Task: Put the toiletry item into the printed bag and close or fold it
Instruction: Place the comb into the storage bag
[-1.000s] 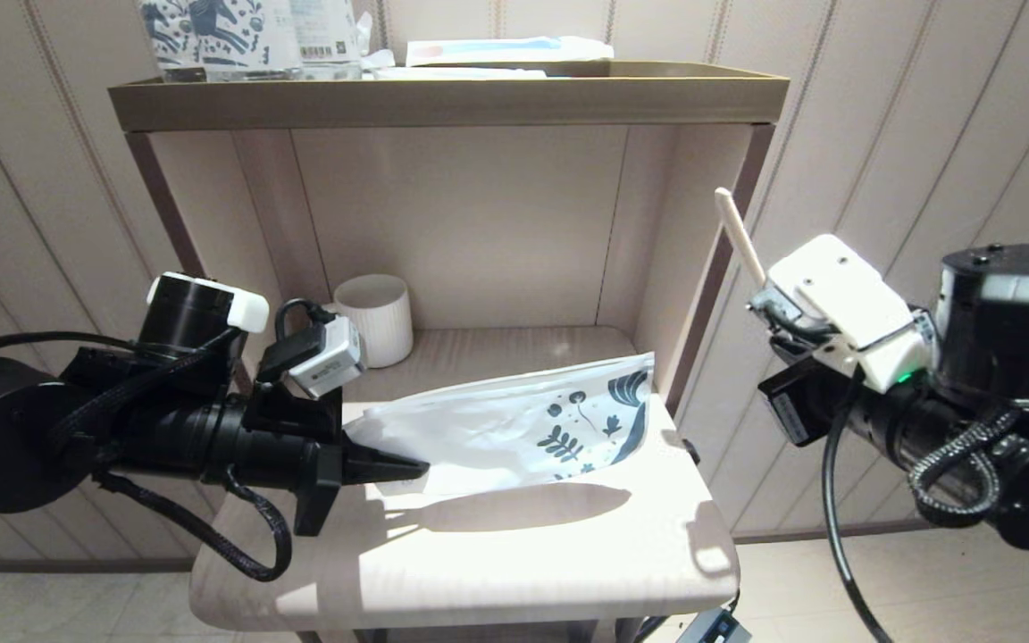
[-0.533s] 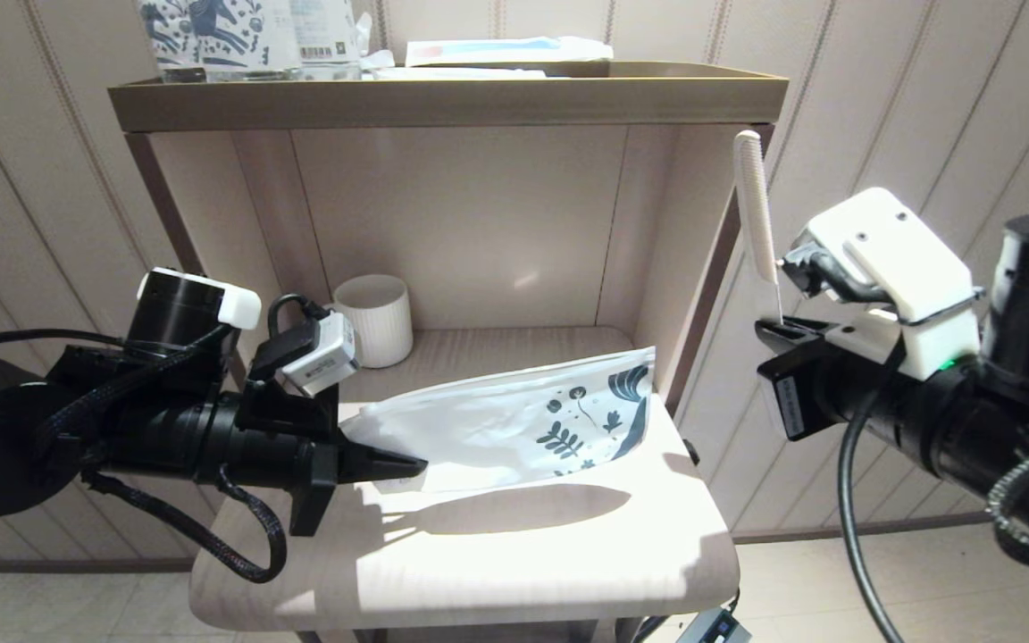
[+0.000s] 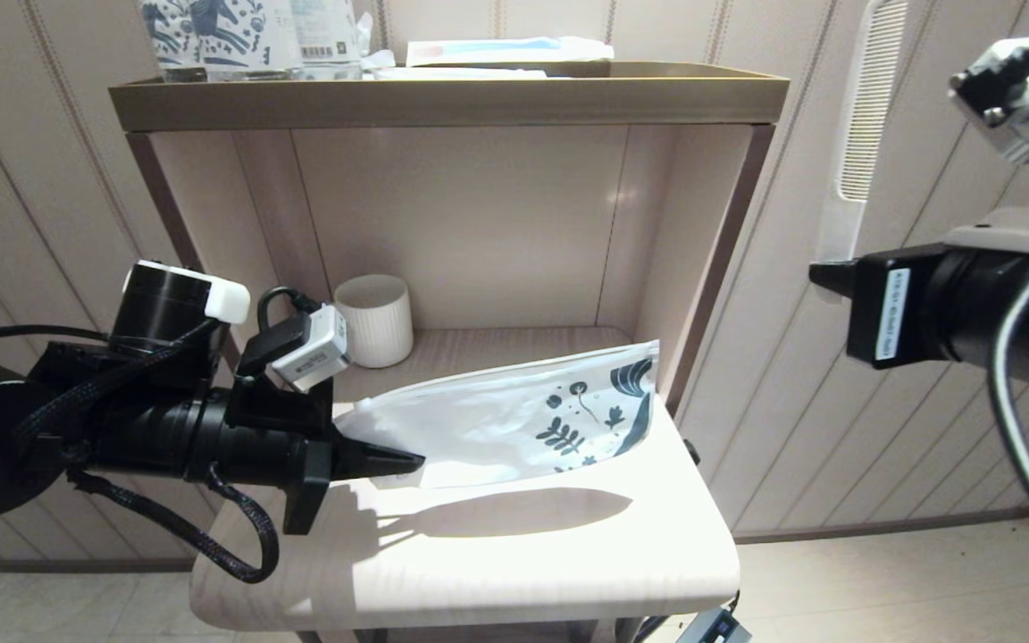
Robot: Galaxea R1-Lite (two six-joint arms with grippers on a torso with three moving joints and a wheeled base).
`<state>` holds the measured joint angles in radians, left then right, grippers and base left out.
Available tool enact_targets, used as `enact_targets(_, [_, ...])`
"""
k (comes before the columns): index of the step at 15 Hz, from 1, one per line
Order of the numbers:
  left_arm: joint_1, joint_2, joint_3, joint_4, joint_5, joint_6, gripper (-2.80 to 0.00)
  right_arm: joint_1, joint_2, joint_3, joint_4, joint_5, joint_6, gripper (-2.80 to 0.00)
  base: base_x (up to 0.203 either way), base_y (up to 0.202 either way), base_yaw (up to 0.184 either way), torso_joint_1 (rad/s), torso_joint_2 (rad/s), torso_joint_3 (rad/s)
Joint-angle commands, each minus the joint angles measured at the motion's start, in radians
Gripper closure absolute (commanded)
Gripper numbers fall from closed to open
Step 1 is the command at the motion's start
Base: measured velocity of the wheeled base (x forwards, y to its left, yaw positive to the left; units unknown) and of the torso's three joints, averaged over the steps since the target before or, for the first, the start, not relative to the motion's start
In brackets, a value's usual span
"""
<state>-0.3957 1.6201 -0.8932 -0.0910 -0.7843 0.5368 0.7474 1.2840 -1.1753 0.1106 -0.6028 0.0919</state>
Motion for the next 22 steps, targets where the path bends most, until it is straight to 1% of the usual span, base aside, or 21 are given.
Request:
enact_targets(1, [0.000,-0.006,0.002,0.000,-0.004,0.003,0.00,0.004,-0.027,-0.069,0.138,-0.003,0.023,0.00,0.000,0.000,0.000,0.000,0.00,0.000])
enact_targets(2, [0.000,-0.011,0.002,0.005,-0.004,0.002,0.00,0.009,-0.031,-0.097,0.223,-0.003,0.030,0.00,0.000,0.000,0.000,0.000,0.00,0.000])
enact_targets(3, [-0.002,-0.015,-0.001,0.012,-0.005,0.002,0.00,0.017,-0.036,-0.146,0.337,-0.002,0.034,0.00,0.000,0.000,0.000,0.000,0.00,0.000])
enact_targets(6, [-0.019,-0.027,-0.022,0.010,0.010,0.014,0.00,0.040,-0.025,-0.322,0.718,0.019,0.031,0.00,0.000,0.000,0.000,0.000,0.00,0.000])
enact_targets(7, [-0.043,-0.033,-0.038,0.011,0.038,0.020,0.00,0.047,-0.006,-0.392,0.839,0.047,0.016,0.00,0.000,0.000,0.000,0.000,0.00,0.000])
enact_targets(8, [-0.070,-0.035,-0.061,0.012,0.075,0.031,0.00,0.051,0.022,-0.451,0.931,0.087,-0.008,0.00,0.000,0.000,0.000,0.000,0.00,0.000])
enact_targets(9, [-0.104,-0.031,-0.086,0.013,0.125,0.051,0.00,0.053,0.057,-0.506,0.987,0.135,-0.054,0.00,0.000,0.000,0.000,0.000,0.00,0.000])
enact_targets(10, [-0.144,-0.027,-0.105,0.018,0.194,0.075,0.00,0.050,0.080,-0.542,1.021,0.177,-0.137,0.00,0.000,0.000,0.000,0.000,0.00,0.000])
enact_targets(11, [-0.179,-0.024,-0.117,0.024,0.278,0.100,0.00,0.046,0.099,-0.562,1.037,0.199,-0.202,0.00,0.000,0.000,0.000,0.000,0.00,0.000])
enact_targets(12, [-0.211,-0.020,-0.126,0.026,0.374,0.135,0.00,0.045,0.117,-0.576,1.049,0.206,-0.251,0.00,0.000,0.000,0.000,0.000,0.00,0.000])
enact_targets(13, [-0.244,-0.018,-0.134,0.028,0.444,0.172,0.00,0.046,0.139,-0.599,1.060,0.208,-0.281,0.00,0.000,0.000,0.000,0.000,0.00,0.000])
enact_targets(14, [-0.269,-0.017,-0.136,0.029,0.483,0.189,0.00,0.049,0.163,-0.630,1.088,0.208,-0.301,0.00,0.000,0.000,0.000,0.000,0.00,0.000])
enact_targets(16, [-0.279,-0.016,-0.137,0.027,0.548,0.204,0.00,0.066,0.189,-0.691,1.196,0.213,-0.343,0.00,0.000,0.000,0.000,0.000,0.00,0.000])
enact_targets(17, [-0.279,-0.017,-0.139,0.025,0.564,0.219,0.00,0.086,0.189,-0.703,1.230,0.223,-0.383,0.00,0.000,0.000,0.000,0.000,0.00,0.000])
enact_targets(19, [-0.284,-0.022,-0.145,0.022,0.586,0.231,0.00,0.096,0.187,-0.716,1.289,0.233,-0.472,0.00,0.000,0.000,0.000,0.000,0.00,0.000])
enact_targets(22, [-0.287,-0.028,-0.135,0.014,0.593,0.232,0.00,0.114,0.195,-0.771,1.441,0.234,-0.523,0.00,0.000,0.000,0.000,0.000,0.00,0.000])
